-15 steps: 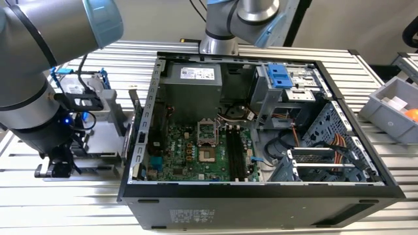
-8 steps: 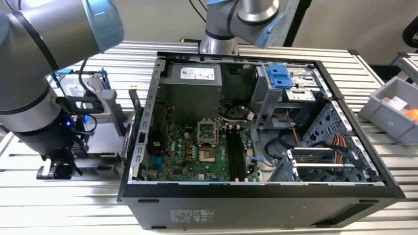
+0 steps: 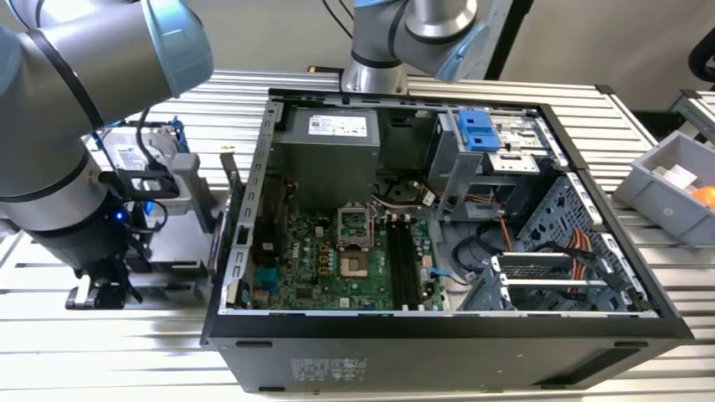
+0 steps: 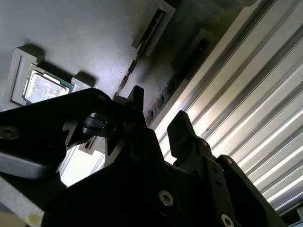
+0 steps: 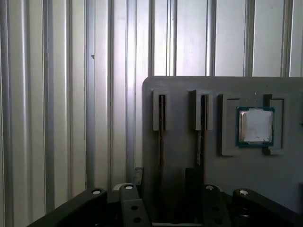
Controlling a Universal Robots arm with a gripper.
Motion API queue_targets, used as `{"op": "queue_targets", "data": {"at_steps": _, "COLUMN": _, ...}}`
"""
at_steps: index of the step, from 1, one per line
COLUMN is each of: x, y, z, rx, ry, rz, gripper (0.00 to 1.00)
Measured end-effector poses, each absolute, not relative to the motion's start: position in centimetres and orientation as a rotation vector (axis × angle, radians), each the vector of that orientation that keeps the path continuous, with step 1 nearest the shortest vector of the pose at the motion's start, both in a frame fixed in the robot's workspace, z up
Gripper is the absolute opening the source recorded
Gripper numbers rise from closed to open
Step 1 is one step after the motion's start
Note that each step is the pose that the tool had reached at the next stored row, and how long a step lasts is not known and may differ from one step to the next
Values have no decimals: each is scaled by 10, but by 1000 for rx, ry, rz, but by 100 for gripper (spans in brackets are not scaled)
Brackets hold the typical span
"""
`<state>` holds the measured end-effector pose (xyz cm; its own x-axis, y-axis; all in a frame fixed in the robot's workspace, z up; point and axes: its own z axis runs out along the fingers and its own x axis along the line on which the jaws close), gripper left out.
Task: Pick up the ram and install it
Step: 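Pick up the ram and move it above insertion slot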
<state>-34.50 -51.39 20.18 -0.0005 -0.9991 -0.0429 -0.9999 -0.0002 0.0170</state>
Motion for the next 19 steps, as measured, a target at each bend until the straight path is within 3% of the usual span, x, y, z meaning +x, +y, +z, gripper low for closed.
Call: {"op": "queue_targets", "data": {"at_steps": 19, "x": -345, "y": -514, "z": 195, "rx": -2208, "ry": 2208, "rz": 66, "gripper": 100}}
